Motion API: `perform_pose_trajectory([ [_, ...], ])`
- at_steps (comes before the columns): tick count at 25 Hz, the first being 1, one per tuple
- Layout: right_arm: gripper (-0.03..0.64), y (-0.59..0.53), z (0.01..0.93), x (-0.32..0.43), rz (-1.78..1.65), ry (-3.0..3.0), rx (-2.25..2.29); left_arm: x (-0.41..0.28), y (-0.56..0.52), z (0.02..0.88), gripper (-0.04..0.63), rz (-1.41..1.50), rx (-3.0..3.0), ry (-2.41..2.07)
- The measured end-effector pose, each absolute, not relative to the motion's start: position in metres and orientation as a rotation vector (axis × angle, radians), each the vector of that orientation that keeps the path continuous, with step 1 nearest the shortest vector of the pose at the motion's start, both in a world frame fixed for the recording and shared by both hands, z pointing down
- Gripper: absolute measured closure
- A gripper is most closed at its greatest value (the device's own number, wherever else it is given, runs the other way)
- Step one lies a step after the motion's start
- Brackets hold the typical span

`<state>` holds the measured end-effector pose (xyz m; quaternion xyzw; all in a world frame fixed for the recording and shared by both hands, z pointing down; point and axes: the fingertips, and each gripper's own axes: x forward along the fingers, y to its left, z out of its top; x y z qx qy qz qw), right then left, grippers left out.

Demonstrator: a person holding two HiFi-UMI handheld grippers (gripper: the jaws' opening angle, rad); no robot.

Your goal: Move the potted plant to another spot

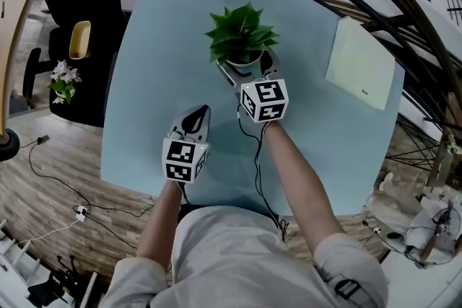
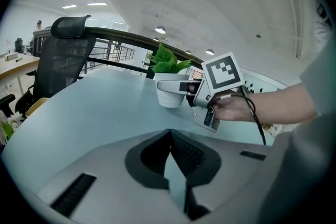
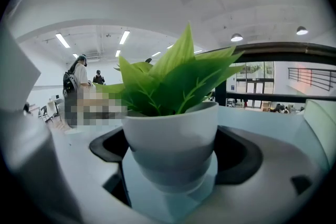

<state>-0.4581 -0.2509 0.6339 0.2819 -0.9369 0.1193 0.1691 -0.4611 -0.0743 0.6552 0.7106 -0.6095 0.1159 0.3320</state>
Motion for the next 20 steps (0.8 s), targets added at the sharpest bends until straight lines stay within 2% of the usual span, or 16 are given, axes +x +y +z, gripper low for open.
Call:
perform_pose_trajectory([
  [20,0.107,-0.22,0.67,-0.436,0.402,-2.599,0.753,-0.457,-0.071,0.667,0.583,0.331,1.866,-1.531],
])
